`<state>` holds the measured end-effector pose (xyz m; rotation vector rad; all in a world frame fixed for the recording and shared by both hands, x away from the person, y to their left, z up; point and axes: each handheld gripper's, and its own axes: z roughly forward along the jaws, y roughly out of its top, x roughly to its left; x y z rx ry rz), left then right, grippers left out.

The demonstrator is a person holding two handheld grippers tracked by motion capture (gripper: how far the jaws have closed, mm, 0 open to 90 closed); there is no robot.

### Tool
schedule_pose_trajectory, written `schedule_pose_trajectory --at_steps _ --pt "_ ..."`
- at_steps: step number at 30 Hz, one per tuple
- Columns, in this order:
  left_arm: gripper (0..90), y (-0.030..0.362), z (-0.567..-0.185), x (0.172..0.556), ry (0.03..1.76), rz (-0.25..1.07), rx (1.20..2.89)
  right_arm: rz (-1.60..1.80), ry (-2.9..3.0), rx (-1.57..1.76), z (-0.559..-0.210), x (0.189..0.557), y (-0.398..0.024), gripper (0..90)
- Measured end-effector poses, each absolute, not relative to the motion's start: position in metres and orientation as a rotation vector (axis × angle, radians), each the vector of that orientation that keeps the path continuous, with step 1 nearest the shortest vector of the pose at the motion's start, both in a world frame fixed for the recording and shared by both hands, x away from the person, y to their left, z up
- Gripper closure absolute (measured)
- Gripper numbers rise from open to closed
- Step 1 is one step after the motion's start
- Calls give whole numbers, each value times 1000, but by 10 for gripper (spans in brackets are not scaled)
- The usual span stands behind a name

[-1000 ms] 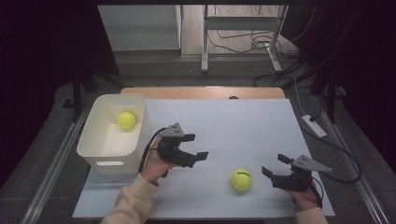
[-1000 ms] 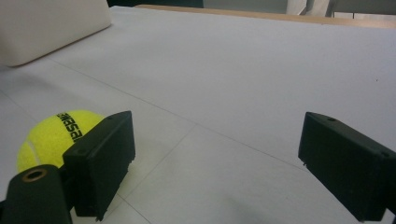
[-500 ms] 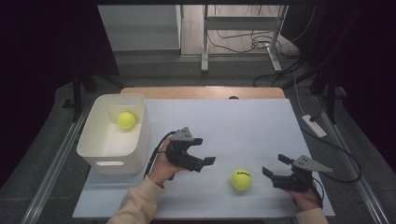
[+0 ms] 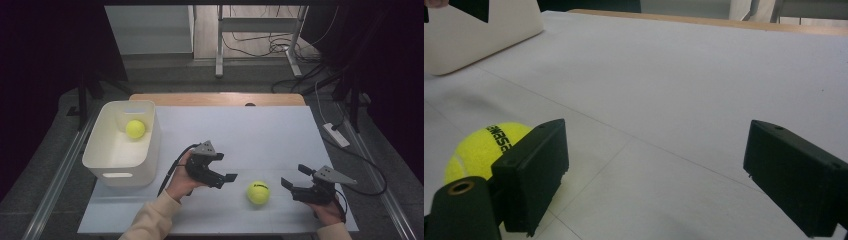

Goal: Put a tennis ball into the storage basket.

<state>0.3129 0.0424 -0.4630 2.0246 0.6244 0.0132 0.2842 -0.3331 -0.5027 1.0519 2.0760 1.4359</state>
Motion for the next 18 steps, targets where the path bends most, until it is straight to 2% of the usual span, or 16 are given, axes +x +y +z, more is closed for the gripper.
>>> schedule_pose_trajectory --at_steps 18 --pt "112 34 -469 310 599 -21 2040 1440 2071 1058 -501 284 -334 109"
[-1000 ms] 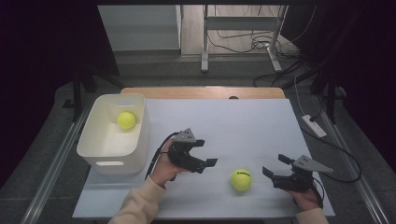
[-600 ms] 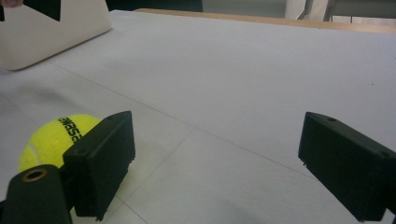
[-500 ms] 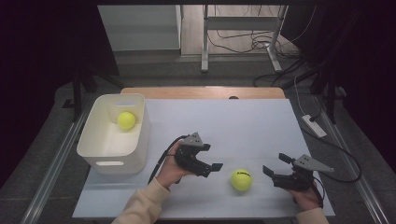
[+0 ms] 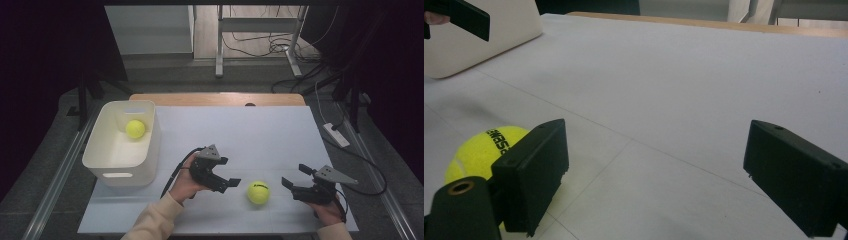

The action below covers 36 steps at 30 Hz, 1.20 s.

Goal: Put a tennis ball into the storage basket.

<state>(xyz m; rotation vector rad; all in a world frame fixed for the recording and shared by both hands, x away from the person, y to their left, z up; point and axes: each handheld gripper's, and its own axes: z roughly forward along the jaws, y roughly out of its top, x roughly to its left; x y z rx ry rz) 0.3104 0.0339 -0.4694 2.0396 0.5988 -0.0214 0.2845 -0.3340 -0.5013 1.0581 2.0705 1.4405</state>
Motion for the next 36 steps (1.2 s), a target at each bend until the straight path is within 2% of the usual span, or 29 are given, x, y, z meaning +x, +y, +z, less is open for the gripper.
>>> schedule_pose_trajectory --at_steps 36 --pt "110 -2 -489 313 550 -80 2107 1459 2058 1060 -499 284 -336 109"
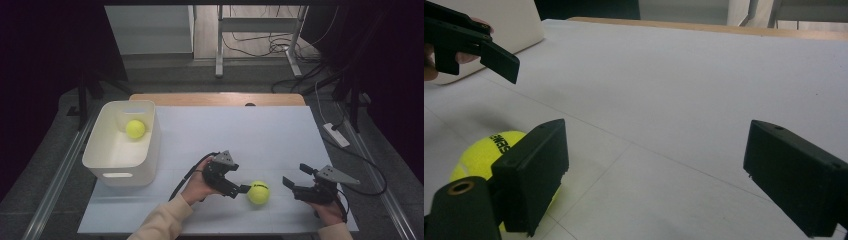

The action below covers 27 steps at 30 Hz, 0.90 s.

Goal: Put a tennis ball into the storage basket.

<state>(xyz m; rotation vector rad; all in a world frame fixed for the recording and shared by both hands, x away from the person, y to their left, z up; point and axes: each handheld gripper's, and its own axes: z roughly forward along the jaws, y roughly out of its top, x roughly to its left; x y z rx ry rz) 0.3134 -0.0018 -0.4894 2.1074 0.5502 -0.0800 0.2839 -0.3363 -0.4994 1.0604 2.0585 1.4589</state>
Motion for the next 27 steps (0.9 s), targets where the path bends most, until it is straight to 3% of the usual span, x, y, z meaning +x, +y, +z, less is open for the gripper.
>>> schedule_pose_trajectory --at_steps 27 --pt "86 -28 -499 307 506 -121 2160 1458 2060 1058 -500 284 -337 109"
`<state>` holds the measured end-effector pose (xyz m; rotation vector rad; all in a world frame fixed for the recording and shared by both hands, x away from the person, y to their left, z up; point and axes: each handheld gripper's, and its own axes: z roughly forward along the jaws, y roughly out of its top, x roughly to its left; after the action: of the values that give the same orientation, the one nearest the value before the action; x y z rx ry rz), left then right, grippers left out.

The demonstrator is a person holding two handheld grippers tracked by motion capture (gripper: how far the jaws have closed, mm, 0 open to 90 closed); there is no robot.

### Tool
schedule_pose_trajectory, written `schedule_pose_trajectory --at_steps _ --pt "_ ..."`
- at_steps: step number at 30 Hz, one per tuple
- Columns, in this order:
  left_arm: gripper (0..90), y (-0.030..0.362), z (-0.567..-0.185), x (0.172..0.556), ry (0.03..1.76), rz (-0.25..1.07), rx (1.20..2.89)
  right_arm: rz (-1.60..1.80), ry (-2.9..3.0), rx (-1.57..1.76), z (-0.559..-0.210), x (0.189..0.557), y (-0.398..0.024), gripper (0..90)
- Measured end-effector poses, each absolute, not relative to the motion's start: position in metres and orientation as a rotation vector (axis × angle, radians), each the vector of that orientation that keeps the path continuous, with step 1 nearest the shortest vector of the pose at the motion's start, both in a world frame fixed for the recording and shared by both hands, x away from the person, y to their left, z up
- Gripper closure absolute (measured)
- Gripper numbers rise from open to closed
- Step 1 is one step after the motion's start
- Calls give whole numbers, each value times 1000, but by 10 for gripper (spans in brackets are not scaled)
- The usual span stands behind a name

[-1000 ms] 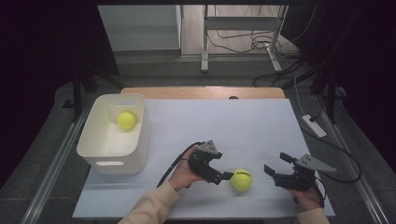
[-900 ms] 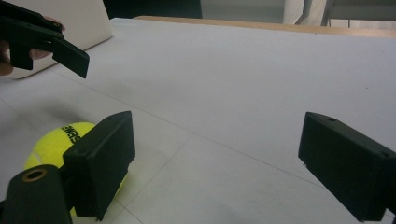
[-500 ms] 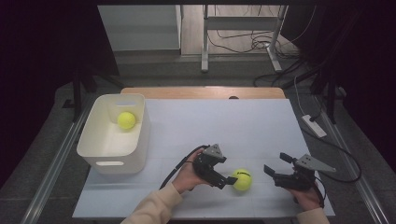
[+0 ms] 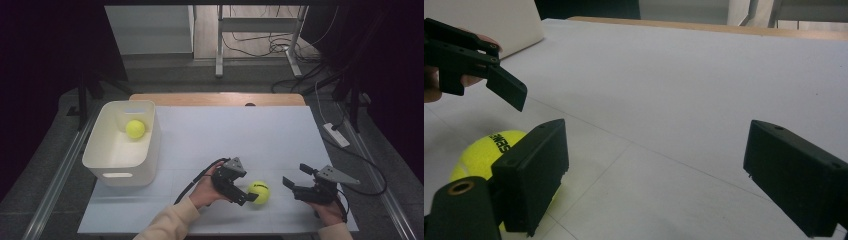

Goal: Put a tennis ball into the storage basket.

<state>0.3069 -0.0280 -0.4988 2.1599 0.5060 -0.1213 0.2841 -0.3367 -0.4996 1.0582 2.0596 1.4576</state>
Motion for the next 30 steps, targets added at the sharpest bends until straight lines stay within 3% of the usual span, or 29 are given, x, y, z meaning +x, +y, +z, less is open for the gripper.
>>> schedule_pose_trajectory --at_steps 30 --pt "93 -73 -517 308 484 -110 2288 1458 2061 1063 -500 285 -338 109"
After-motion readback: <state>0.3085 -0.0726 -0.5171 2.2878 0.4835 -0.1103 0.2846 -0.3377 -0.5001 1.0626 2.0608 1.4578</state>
